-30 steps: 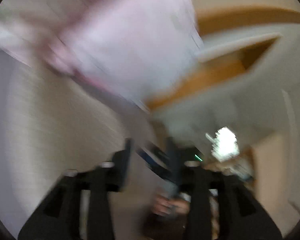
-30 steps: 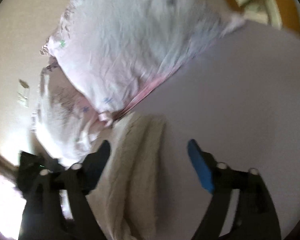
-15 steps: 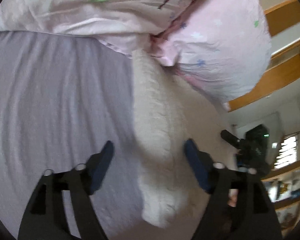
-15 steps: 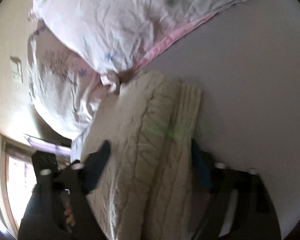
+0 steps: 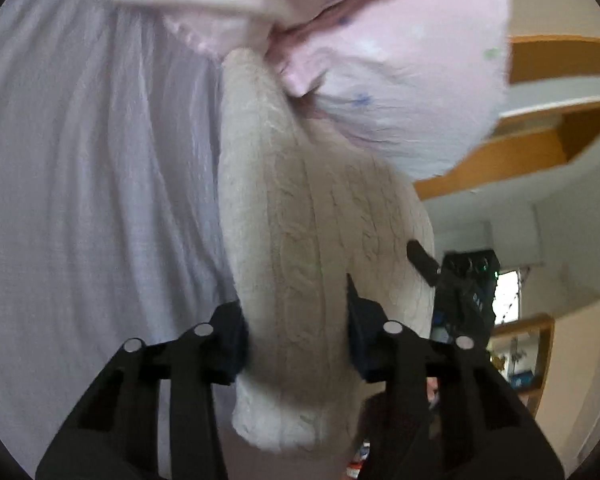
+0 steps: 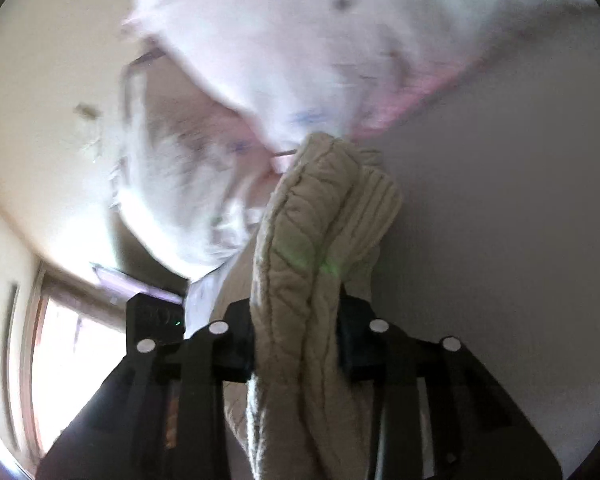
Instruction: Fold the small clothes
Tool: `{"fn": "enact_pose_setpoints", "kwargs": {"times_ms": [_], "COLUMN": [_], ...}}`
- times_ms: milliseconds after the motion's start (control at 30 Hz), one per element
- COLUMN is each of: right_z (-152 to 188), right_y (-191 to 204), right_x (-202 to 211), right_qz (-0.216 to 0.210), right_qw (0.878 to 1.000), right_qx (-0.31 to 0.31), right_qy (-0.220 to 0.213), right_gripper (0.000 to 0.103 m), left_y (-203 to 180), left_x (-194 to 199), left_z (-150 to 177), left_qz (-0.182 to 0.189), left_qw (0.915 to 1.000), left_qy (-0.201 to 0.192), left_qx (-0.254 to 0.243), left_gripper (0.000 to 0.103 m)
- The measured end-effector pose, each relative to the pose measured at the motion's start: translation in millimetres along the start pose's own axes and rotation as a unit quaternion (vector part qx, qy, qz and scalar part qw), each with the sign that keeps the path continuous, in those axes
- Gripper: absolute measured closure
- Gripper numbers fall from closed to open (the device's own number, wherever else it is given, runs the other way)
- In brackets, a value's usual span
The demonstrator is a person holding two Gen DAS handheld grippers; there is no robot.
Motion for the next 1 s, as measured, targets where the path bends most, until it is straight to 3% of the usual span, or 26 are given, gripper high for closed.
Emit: {"fn": "enact_pose_setpoints", "kwargs": {"times_ms": [100, 133, 200, 233, 267, 300, 367, 400, 467, 500, 533, 600, 667, 733, 833, 933, 1000], "right_z": [7, 10, 19, 23, 24, 23, 16, 13, 9, 12, 16, 22, 10, -11, -15, -9, -3], "right_y": [26, 30, 32, 29, 29, 32, 41, 47, 52, 51, 50, 54, 60, 54, 32, 37, 59], "right_x": [-40, -54, -93, -104, -105, -99, -76, -66, -67, -77, -87, -102, -99, -98, -118, -115, -89], "right_qz": [-0.007, 0.005, 0.063, 0.100, 0.123, 0.127, 0.135, 0.124, 0.114, 0.124, 0.132, 0.156, 0.181, 0.198, 0.247, 0.260, 0.250], "right_qw": [0.999, 0.998, 0.990, 0.985, 0.982, 0.983, 0.984, 0.986, 0.988, 0.986, 0.984, 0.978, 0.970, 0.969, 0.958, 0.951, 0.953], "right_qx": [0.031, 0.044, 0.086, 0.098, 0.107, 0.109, 0.115, 0.112, 0.102, 0.101, 0.102, 0.130, 0.160, 0.148, 0.145, 0.163, 0.170], "right_qy": [0.039, 0.050, 0.088, 0.100, 0.094, 0.080, 0.033, 0.012, 0.016, 0.039, 0.058, 0.054, 0.013, -0.017, 0.013, 0.027, 0.006], "right_gripper": [0.073, 0.072, 0.069, 0.062, 0.057, 0.055, 0.053, 0.053, 0.054, 0.059, 0.092, 0.092, 0.094, 0.094, 0.093, 0.085, 0.074], "left_y": [11, 22, 38, 46, 53, 53, 41, 33, 14, 3, -4, -12, -12, -15, -20, -17, -14], "left_x": [55, 71, 81, 86, 95, 105, 128, 133, 138, 130, 120, 96, 73, 70, 59, 62, 77], "left_z": [-3, -6, -8, -8, -4, 0, 9, 12, 21, 23, 26, 32, 33, 42, 41, 42, 46], "left_qz": [-0.039, -0.075, -0.144, -0.183, -0.200, -0.199, -0.214, -0.214, -0.202, -0.200, -0.202, -0.210, -0.213, -0.204, -0.219, -0.222, -0.193], "left_qw": [0.9968, 0.9932, 0.9838, 0.9766, 0.9718, 0.9692, 0.9557, 0.9510, 0.9450, 0.9433, 0.9418, 0.9406, 0.9437, 0.9439, 0.9393, 0.9391, 0.9470], "left_qy": [-0.060, -0.080, -0.096, -0.102, -0.115, -0.133, -0.182, -0.197, -0.217, -0.215, -0.210, -0.186, -0.163, -0.160, -0.158, -0.153, -0.158], "left_qx": [-0.035, -0.039, -0.047, -0.047, -0.050, -0.058, -0.090, -0.104, -0.139, -0.154, -0.168, -0.191, -0.194, -0.205, -0.212, -0.213, -0.202], "left_gripper": [0.061, 0.059, 0.055, 0.055, 0.055, 0.055, 0.053, 0.047, 0.041, 0.039, 0.039, 0.039, 0.039, 0.039, 0.039, 0.039, 0.039]}}
Point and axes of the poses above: each gripper's, at about its wrist camera, not at the fingertips, and x roughly against the way its jaws point, y to its left, z to its underside, the point moved 4 cm from there along -x, roughly the way its jaws point, and after that the axes turned 8 degrees about -z, right-handed, at the moved point
